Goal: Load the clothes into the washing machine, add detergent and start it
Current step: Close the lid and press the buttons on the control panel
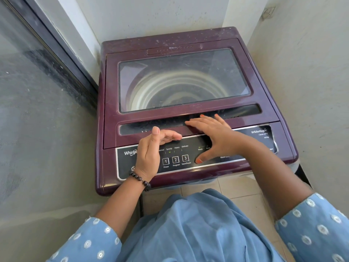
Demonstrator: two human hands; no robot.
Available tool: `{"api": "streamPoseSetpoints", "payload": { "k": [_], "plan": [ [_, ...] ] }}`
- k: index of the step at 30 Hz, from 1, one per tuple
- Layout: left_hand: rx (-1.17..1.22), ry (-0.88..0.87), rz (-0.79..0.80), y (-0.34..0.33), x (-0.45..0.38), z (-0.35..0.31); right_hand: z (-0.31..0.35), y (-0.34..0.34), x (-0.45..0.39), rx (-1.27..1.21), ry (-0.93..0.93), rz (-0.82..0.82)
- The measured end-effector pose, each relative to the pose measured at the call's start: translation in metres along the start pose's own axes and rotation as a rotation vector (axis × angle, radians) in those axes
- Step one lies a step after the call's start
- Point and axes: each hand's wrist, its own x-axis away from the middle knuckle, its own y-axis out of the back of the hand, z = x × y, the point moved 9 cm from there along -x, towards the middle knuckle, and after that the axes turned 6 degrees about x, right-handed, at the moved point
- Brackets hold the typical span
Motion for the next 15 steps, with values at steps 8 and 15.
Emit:
{"api": "streamPoseSetpoints", "payload": {
  "k": [8, 15],
  "plan": [
    [0.065, 0.075, 0.221, -0.041, -0.007, 0.002, -0.053, 0.014, 0.025, -0.126, -0.114, -0.038],
    [0.056, 0.071, 0.374, -0.089, -0.025, 0.001, -0.078, 0.02, 0.042, -0.169, -0.175, 0.0]
  ]
}}
